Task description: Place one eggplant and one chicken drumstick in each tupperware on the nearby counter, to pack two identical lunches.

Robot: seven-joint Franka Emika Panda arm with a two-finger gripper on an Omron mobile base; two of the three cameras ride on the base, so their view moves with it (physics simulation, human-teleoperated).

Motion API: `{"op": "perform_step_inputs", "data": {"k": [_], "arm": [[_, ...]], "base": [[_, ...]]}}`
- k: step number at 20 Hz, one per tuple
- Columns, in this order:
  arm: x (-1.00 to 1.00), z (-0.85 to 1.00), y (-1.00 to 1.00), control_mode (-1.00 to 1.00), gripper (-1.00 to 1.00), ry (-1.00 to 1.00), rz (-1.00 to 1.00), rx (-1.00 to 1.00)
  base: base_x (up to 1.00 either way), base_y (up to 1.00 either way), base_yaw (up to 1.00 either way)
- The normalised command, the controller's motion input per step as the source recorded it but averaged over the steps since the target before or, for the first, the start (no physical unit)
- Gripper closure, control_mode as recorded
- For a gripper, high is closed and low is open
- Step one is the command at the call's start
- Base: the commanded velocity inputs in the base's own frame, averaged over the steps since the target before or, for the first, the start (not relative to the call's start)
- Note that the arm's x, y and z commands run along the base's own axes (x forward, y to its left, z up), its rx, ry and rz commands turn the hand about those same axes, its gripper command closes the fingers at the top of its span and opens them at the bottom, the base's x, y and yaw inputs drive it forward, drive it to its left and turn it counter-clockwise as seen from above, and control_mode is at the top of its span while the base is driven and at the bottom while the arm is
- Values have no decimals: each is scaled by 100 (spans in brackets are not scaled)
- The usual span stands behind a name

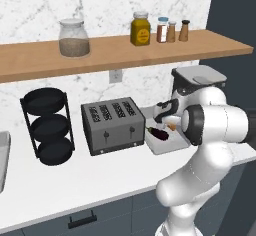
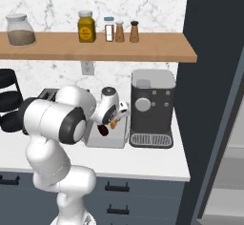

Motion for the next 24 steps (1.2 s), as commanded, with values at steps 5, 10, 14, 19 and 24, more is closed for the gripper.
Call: {"op": "perform_step_inputs", "data": {"k": [5, 10, 14, 19, 24], "arm": [[20, -36, 0, -100, -100, 0, 0, 0], [-3, 2, 0, -100, -100, 0, 0, 0], [-18, 46, 0, -100, -100, -5, 1, 0], [-38, 65, 1, -100, -100, -5, 0, -1], [-93, 72, 1, -100, -100, -5, 0, 0]], "base": [[0, 0, 0], [0, 0, 0], [0, 0, 0], [0, 0, 0], [0, 0, 0]]}}
